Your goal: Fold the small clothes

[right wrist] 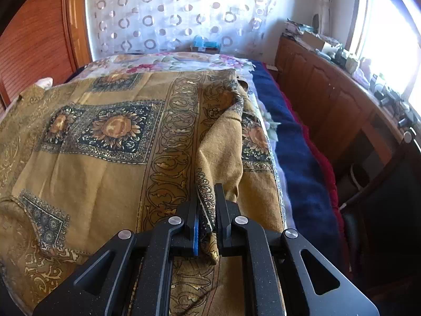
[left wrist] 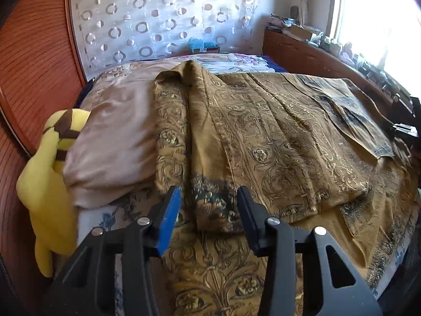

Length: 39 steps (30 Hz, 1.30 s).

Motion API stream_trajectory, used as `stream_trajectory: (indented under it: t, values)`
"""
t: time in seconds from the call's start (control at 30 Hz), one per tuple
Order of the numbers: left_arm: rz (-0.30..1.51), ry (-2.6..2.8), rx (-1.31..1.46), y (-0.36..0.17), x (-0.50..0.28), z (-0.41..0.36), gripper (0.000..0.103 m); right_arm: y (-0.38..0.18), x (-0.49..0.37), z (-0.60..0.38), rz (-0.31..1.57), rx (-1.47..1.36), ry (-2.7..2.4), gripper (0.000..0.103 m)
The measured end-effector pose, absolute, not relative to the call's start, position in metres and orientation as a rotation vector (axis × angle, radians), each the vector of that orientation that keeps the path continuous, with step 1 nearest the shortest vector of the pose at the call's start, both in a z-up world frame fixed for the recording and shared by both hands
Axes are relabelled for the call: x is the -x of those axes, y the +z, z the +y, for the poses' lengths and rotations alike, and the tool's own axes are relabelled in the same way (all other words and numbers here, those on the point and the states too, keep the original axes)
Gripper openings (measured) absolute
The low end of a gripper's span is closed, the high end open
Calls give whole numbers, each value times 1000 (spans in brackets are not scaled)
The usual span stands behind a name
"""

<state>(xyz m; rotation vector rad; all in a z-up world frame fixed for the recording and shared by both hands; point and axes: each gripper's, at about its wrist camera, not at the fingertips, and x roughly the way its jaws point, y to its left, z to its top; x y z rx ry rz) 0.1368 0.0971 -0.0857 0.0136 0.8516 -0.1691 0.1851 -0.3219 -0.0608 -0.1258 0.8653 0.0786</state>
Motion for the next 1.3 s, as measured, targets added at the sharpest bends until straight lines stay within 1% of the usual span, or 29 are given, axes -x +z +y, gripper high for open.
stream_trajectory:
  t: [0.2, 0.27, 0.3, 0.4, 0.67, 0.7, 0.73, 0.77, 0.83, 0.93, 1.0, 1.07, 1.17, 1.3]
  values:
    - [871, -194, 6, -96, -138, 97, 40, -60, -185, -326, 866, 106, 86, 7]
    - [863, -209, 9, -98, -140, 97, 46, -60, -185, -326, 866, 108, 85, 7]
    - [865, -215, 0, -98, -140, 93, 50, -60, -185, -326, 866, 110, 84, 7]
    - [867, -197, -60, -98, -140, 84, 51, -60, -185, -327, 866, 111, 83, 7]
    - [866, -216, -60, -98, -142, 87, 51, -60, -185, -326, 865, 110, 84, 7]
    - [865, -222, -58, -98, -141, 87, 45, -60, -185, -326, 865, 110, 84, 7]
    - [859, -235, -53, -97, -139, 86, 28, -60, -185, -326, 865, 109, 84, 7]
    - [854, -239, -46, -96, -139, 87, 22, -60, -185, -326, 865, 109, 84, 7]
    - [843, -244, -33, -95, -136, 87, 7, -60, -185, -326, 865, 110, 84, 7]
    - [832, -254, -14, -93, -134, 88, 2, -60, -185, -326, 865, 111, 83, 7]
    - [807, -248, -9, -88, -131, 88, 0, -60, -185, -326, 865, 108, 84, 7]
    - [775, -251, 16, -79, -126, 92, 0, -58, -185, -329, 857, 98, 90, 6]
    - [736, -262, 38, -65, -121, 94, 0, -50, -181, -333, 833, 69, 127, 2]
    - [691, -279, 36, -47, -110, 93, 0, -30, -174, -335, 794, 22, 177, 1]
